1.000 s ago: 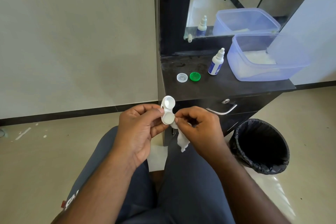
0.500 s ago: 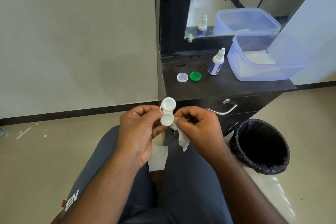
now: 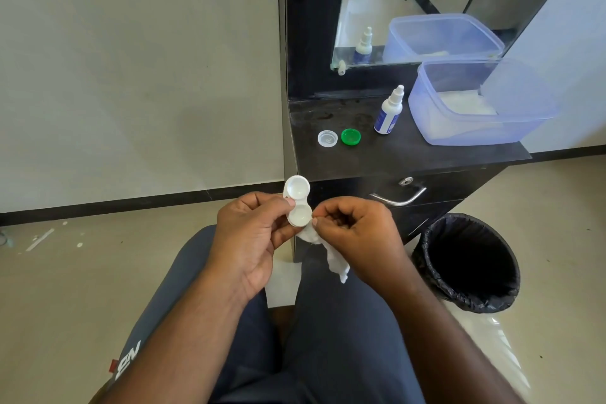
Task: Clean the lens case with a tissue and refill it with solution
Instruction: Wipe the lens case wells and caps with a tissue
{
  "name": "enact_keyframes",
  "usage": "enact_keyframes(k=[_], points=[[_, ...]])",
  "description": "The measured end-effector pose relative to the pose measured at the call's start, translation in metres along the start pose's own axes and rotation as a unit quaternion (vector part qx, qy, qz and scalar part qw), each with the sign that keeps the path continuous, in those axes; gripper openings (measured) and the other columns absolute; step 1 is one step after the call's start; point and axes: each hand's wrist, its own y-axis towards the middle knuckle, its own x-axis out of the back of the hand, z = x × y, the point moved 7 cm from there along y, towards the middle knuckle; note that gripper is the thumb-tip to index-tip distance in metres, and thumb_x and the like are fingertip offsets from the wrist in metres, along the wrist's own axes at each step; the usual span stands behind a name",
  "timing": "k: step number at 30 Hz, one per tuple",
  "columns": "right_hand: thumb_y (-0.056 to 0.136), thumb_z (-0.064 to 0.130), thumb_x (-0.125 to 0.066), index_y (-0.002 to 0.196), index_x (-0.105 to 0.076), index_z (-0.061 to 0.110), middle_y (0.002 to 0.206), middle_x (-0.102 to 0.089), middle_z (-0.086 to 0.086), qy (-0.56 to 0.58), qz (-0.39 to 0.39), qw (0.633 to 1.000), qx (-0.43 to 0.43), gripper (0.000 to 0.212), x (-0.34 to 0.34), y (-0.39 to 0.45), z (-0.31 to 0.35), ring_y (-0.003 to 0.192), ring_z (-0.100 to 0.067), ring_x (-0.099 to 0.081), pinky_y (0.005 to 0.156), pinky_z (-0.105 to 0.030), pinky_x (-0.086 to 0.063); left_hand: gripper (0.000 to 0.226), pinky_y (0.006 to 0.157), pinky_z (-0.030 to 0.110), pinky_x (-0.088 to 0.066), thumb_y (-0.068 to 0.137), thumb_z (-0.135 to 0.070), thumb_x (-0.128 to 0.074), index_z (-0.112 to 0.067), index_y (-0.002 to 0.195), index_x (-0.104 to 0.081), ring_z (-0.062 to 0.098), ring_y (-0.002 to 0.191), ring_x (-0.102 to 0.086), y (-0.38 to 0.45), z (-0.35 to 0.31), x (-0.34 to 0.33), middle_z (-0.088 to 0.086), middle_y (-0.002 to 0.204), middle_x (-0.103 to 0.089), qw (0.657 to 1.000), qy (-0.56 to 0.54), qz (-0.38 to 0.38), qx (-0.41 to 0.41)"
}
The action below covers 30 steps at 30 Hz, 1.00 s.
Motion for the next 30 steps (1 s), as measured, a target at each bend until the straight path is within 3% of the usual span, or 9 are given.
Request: enact_keyframes(k=[4, 7, 10, 16, 18, 21, 25, 30], points=[[0.082, 0.006, -0.066, 0.078, -0.073, 0.016, 0.072, -0.07, -0.002, 0.078, -0.051, 0.996, -0.006, 0.013, 0.009, 0.002, -0.001, 0.07, -0.019, -0.065, 0.064, -0.023, -0.054, 0.019, 0.063, 0.034, -0.061, 0.08, 0.004, -0.066, -0.007, 0.066, -0.058, 0.026, 0.071, -0.073, -0.001, 0.003, -0.008, 0.019, 0.081, -0.073, 1.0, -0.002, 0.02, 0.012], [0.082, 0.007, -0.067, 0.078, -0.073, 0.015, 0.071, -0.07, -0.003, 0.099, -0.037, 0.994, -0.022, 0.011, 0.006, 0.003, -0.006, 0.07, -0.025, -0.065, 0.063, -0.027, -0.054, 0.02, 0.059, 0.031, -0.059, 0.079, 0.004, -0.067, -0.006, 0.065, -0.057, 0.027, 0.076, -0.073, 0.0, 0.002, -0.006, 0.021, 0.086, -0.073, 1.0, -0.007, -0.004, -0.006], [0.083, 0.009, -0.068, 0.081, -0.074, 0.015, 0.073, -0.071, -0.002, 0.105, -0.017, 0.994, -0.032, 0.008, -0.003, 0.0, -0.008, 0.07, -0.023, -0.067, 0.065, -0.032, -0.057, 0.018, 0.059, 0.029, -0.057, 0.079, 0.003, -0.067, -0.006, 0.068, -0.055, 0.031, 0.084, -0.073, 0.002, 0.0, -0.004, 0.024, 0.092, -0.072, 0.999, -0.028, -0.016, -0.017], [0.083, 0.004, -0.068, 0.08, -0.074, 0.012, 0.074, -0.073, -0.003, 0.202, -0.058, 0.976, -0.047, 0.01, 0.003, 0.003, -0.01, 0.069, -0.017, -0.069, 0.064, -0.028, -0.054, 0.017, 0.065, 0.031, -0.06, 0.083, 0.002, -0.062, -0.006, 0.071, -0.053, 0.029, 0.081, -0.073, -0.001, 0.006, -0.012, 0.021, 0.091, -0.074, 0.997, -0.071, 0.003, 0.01], [0.082, 0.007, -0.069, 0.082, -0.074, 0.014, 0.076, -0.073, -0.002, 0.185, -0.049, 0.981, -0.029, 0.008, 0.002, 0.001, -0.008, 0.072, -0.018, -0.07, 0.067, -0.03, -0.056, 0.005, 0.066, 0.031, -0.061, 0.084, 0.002, -0.061, -0.002, 0.085, -0.057, 0.03, 0.079, -0.073, -0.001, 0.007, -0.013, 0.021, 0.092, -0.074, 0.995, -0.096, 0.002, 0.018], [0.081, 0.008, -0.072, 0.085, -0.074, 0.015, 0.078, -0.073, 0.001, 0.16, -0.053, 0.986, 0.005, 0.009, 0.004, -0.001, -0.003, 0.074, -0.015, -0.07, 0.069, -0.028, -0.057, 0.018, 0.065, 0.03, -0.061, 0.085, 0.001, -0.06, 0.004, 0.102, -0.061, 0.028, 0.074, -0.074, -0.002, 0.009, -0.012, 0.02, 0.089, -0.074, 0.992, -0.122, -0.001, 0.038], [0.079, 0.009, -0.074, 0.085, -0.072, 0.022, 0.08, -0.071, 0.009, 0.053, -0.099, 0.99, 0.088, 0.015, 0.016, -0.002, 0.005, 0.078, -0.005, -0.066, 0.068, -0.015, -0.052, 0.017, 0.057, 0.027, -0.06, 0.085, 0.002, -0.059, 0.005, 0.102, -0.061, 0.026, 0.069, -0.074, -0.007, 0.009, -0.016, 0.02, 0.082, -0.074, 0.993, -0.109, 0.003, 0.048], [0.081, 0.018, -0.069, 0.091, -0.074, 0.01, 0.088, -0.07, -0.001, -0.085, -0.071, 0.959, 0.261, 0.014, 0.007, -0.012, 0.024, 0.084, -0.005, -0.063, 0.075, -0.014, -0.051, 0.02, 0.057, 0.027, -0.06, 0.084, 0.001, -0.06, 0.006, 0.104, -0.062, 0.023, 0.065, -0.073, -0.003, 0.007, -0.01, 0.018, 0.079, -0.075, 0.993, -0.102, -0.011, 0.05]])
